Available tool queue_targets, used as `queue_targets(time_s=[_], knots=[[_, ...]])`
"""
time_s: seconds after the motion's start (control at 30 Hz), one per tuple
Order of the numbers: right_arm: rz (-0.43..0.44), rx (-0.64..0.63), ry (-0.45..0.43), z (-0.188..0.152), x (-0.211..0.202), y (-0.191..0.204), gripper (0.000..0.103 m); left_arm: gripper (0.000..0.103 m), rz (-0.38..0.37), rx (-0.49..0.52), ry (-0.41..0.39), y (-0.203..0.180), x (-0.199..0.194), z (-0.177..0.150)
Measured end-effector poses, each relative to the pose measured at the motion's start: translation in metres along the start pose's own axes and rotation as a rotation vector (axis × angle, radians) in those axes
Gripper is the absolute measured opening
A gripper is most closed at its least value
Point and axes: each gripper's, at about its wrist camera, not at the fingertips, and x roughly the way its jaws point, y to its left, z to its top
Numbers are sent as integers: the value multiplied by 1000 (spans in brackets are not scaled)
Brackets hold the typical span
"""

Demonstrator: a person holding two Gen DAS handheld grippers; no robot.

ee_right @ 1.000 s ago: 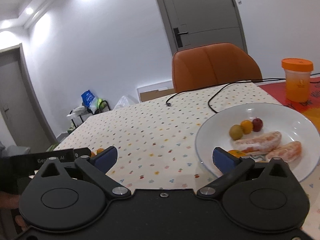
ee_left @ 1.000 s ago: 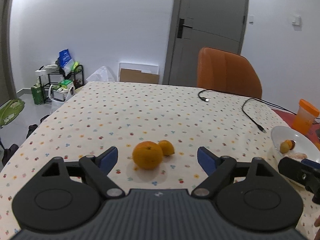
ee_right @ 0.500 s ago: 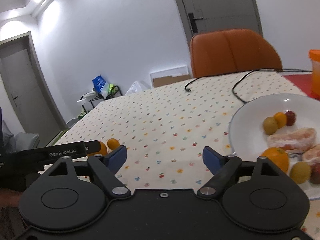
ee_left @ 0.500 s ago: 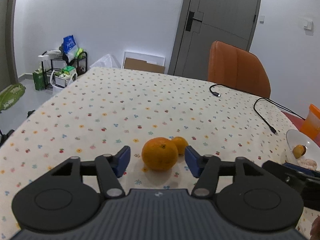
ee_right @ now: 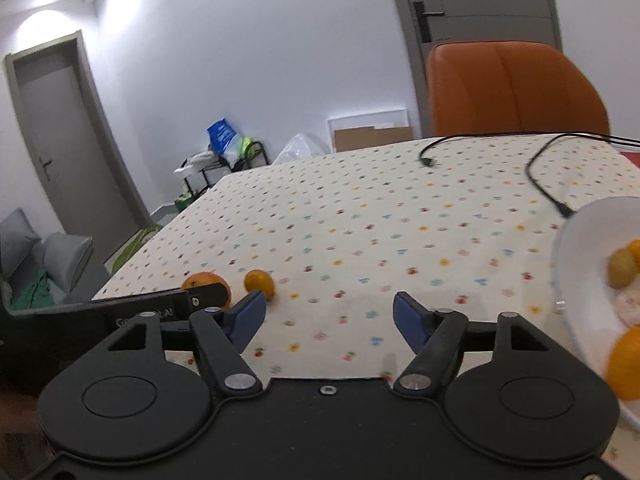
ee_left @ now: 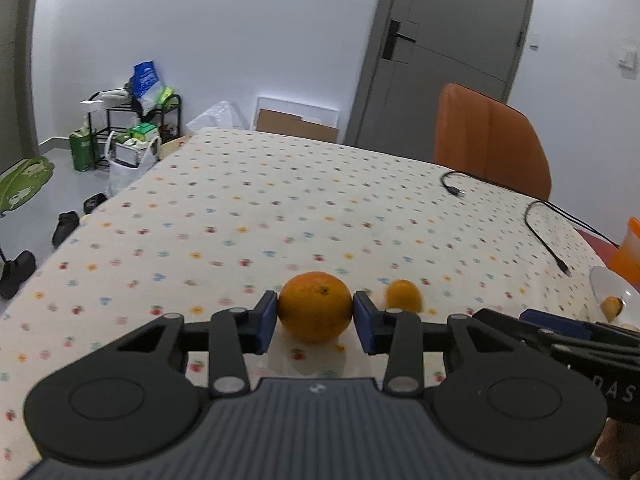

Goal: Organize fruits
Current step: 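Close the right gripper on the last small mandarin while the left holds its mandarin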

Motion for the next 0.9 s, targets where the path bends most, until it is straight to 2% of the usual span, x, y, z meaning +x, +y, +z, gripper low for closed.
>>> queue_targets(time_s=[0.37, 0.5, 0.73, 0.77, 0.83, 0.9], knots=[[42, -47, 34, 6, 32, 33, 61, 40, 53, -32, -20, 36, -11, 8], [24, -46, 44, 8, 43, 42, 55, 40, 76, -40, -28, 47, -14, 12], [19, -63, 57, 9, 60, 52, 54, 40, 104, -60, -36, 60, -18, 14], [18, -72, 56, 9, 63, 53, 51, 40, 105, -60, -37, 59, -19, 14], [14, -87, 60, 8, 67, 53, 27, 40, 98, -56, -41, 56, -21, 14], [35, -76, 68, 11, 65, 51, 23, 40, 87, -42, -45, 50, -23, 14]])
